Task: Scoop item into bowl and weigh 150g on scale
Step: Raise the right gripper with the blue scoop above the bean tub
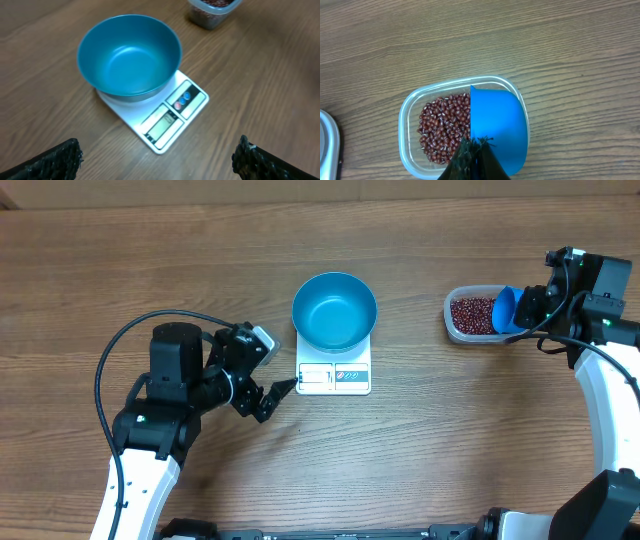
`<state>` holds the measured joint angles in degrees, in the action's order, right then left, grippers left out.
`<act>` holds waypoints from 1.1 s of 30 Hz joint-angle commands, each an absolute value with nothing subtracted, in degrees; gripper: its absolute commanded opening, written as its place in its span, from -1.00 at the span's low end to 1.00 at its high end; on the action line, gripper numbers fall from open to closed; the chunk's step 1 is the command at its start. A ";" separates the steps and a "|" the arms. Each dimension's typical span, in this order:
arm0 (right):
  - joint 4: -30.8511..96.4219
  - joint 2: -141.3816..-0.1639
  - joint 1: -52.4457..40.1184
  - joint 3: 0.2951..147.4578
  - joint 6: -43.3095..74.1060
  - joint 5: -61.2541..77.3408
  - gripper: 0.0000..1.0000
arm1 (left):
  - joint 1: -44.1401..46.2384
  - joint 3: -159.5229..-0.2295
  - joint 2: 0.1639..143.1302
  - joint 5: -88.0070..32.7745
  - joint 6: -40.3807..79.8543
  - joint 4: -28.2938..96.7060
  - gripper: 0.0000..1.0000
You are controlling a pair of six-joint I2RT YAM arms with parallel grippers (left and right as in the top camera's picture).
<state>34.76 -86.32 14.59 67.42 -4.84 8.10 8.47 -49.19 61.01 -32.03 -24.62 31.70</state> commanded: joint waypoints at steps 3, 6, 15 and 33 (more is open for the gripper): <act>35.09 -86.06 14.81 68.97 -5.45 7.57 -0.92 | 8.01 -48.90 60.73 -29.89 -25.71 31.07 0.99; 35.11 -86.06 14.81 68.97 -5.45 7.55 -0.93 | 8.01 -48.90 60.73 -29.82 -25.71 31.11 0.99; 35.05 -86.06 14.81 68.99 -5.61 4.56 -0.93 | 8.01 -48.90 60.73 -29.82 -25.71 31.29 0.99; 34.06 -86.06 10.02 71.02 -16.82 3.22 -0.93 | 8.01 -48.90 60.73 -29.82 -25.71 31.29 0.99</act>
<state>34.83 -86.32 12.10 69.01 -14.50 4.78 8.47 -49.19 61.01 -30.13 -24.64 31.33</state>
